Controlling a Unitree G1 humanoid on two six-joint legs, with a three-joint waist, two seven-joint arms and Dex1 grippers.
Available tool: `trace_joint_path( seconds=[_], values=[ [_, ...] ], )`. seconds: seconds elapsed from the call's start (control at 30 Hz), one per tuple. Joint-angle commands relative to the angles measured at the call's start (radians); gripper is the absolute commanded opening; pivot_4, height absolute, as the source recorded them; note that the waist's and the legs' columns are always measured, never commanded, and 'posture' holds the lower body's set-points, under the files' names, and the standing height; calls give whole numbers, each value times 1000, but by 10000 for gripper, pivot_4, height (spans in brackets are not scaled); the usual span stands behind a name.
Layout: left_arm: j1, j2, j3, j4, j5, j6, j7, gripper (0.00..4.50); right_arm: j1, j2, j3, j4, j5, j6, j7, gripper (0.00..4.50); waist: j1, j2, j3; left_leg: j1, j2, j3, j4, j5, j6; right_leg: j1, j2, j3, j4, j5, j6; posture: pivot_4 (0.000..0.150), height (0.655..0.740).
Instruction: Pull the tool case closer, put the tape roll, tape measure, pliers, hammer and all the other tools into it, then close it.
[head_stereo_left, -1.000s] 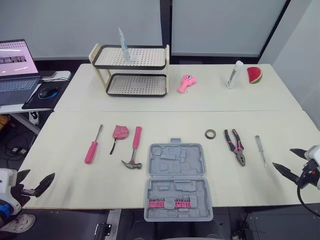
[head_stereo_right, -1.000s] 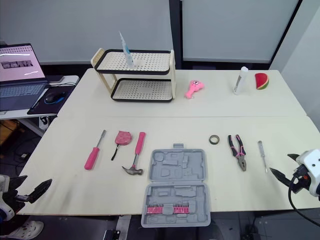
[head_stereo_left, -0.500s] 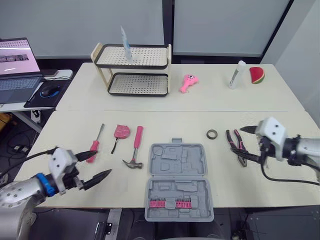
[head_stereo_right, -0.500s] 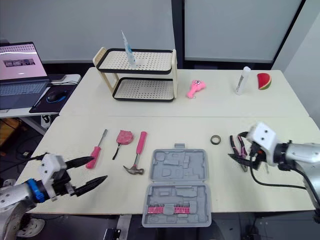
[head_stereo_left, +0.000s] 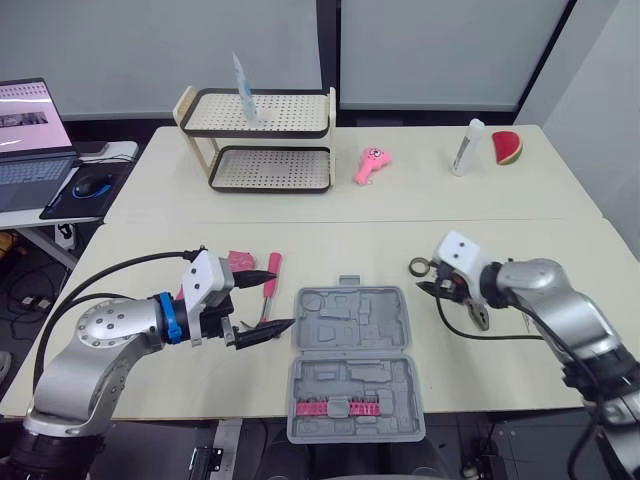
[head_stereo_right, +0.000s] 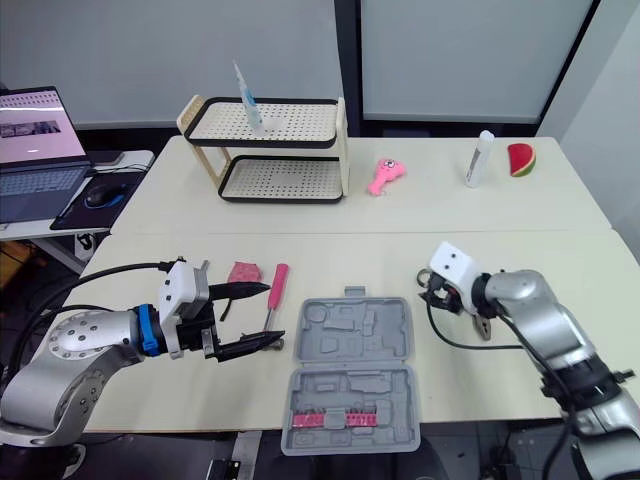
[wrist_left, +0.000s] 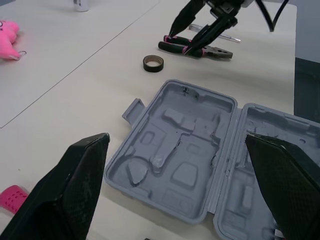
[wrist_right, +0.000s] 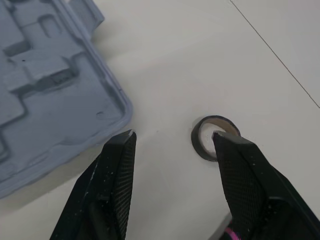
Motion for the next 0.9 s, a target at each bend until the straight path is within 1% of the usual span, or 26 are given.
trace_joint_path(
  seconds=[0.03, 0.27, 0.4, 0.5, 0.67, 0.9],
  values=[
    [-5, 0, -16, -22, 0, -18, -8, 45000, -62, 43, 24, 105, -59, -41, -42, 25773, 0, 0, 0, 0, 0, 0, 0, 0, 0, -1, 0, 0, 0, 0, 0, 1500, 7356],
    [6, -15, -41, 6, 24, -70, -13, 45000, -154, 146, 26, 324, -85, -78, -55, 25773, 0, 0, 0, -3, 0, 2, 0, 2, -4, -5, 0, 0, 1, 0, 0, 1500, 7356],
    [8, -26, -55, 5, 34, -82, -10, 45000, -187, 181, 20, 427, -90, -94, -61, 25773, -1, 0, 0, -3, 0, 2, 0, 2, -4, -5, 0, 0, 1, 0, 0, 1500, 7356],
    [6, -32, -60, 4, 38, -85, -9, 45000, -201, 192, 15, 472, -95, -105, -61, 25773, -1, 1, 0, -3, 0, 2, 0, 2, -4, -5, 0, 1, 1, 0, 0, 1500, 7356],
    [8, -40, -68, -11, 33, -88, -2, 45000, -213, 204, -1, 525, -96, -122, -75, 18354, -1, 1, 0, -3, 0, 2, 0, 2, -4, -5, 0, 1, 1, 0, 0, 1500, 7356],
    [4, -39, -63, -19, 20, -87, -12, 45000, -216, 217, -21, 532, -98, -125, -80, 8474, -1, 1, 0, -3, 0, 2, 0, 2, -4, -6, 0, 1, 1, 0, 0, 1500, 7356]
  ],
)
